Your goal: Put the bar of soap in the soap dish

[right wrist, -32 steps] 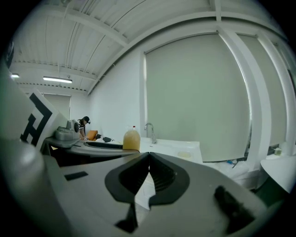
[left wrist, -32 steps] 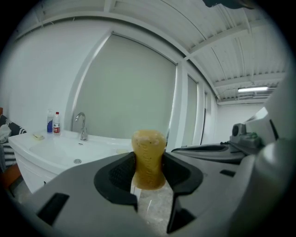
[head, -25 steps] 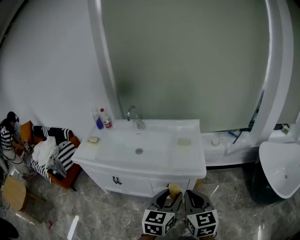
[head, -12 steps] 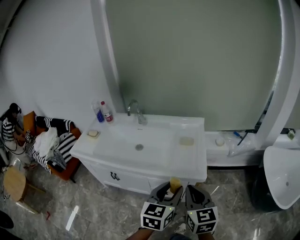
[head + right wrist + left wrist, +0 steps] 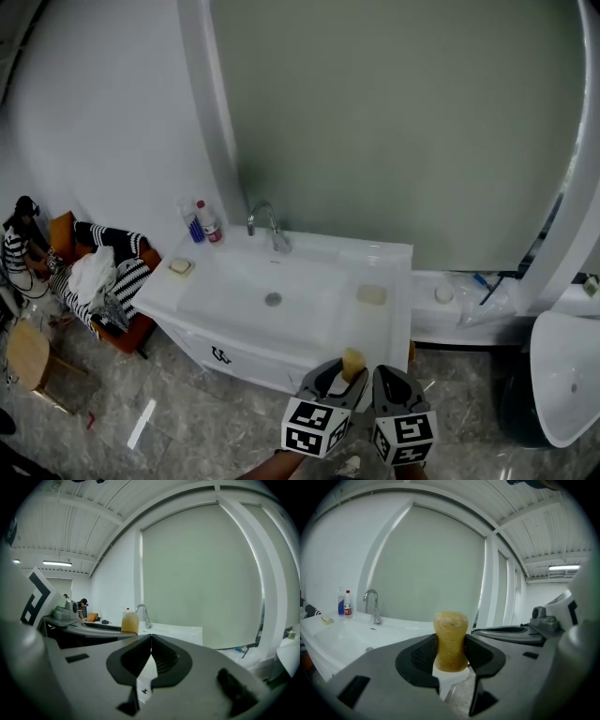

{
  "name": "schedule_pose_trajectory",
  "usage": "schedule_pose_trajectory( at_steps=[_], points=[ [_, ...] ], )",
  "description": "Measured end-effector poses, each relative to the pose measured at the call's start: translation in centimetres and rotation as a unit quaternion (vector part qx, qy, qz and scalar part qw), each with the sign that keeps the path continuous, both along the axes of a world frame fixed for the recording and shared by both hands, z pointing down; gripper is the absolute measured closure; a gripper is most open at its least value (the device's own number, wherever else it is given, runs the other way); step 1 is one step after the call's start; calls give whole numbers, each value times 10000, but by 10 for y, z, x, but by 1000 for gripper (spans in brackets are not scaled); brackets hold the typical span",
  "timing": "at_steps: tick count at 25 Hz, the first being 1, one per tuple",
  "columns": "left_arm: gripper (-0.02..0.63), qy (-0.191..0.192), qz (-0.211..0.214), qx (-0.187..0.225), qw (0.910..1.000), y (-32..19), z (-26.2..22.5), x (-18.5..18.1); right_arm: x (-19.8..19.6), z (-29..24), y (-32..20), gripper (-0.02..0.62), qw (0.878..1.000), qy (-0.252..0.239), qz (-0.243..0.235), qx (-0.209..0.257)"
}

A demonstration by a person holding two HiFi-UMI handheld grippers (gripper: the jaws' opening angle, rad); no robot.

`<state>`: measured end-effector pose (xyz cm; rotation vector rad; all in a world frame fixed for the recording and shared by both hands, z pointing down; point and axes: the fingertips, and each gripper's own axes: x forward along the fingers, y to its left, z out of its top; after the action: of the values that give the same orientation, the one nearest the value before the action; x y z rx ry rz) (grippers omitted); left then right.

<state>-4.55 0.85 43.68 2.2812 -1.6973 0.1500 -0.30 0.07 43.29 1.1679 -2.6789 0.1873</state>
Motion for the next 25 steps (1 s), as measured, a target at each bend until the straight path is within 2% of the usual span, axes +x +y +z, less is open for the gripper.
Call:
schedule_pose_trajectory(
  at_steps=[11, 25],
  points=[
    [420, -40, -96, -158, 9998, -55, 8, 15, 12, 5, -59, 583, 9997, -106, -165, -124],
    [420, -242, -201, -282, 9991, -95, 17, 20, 19, 18, -98, 583, 9989, -114, -346, -285]
  ],
)
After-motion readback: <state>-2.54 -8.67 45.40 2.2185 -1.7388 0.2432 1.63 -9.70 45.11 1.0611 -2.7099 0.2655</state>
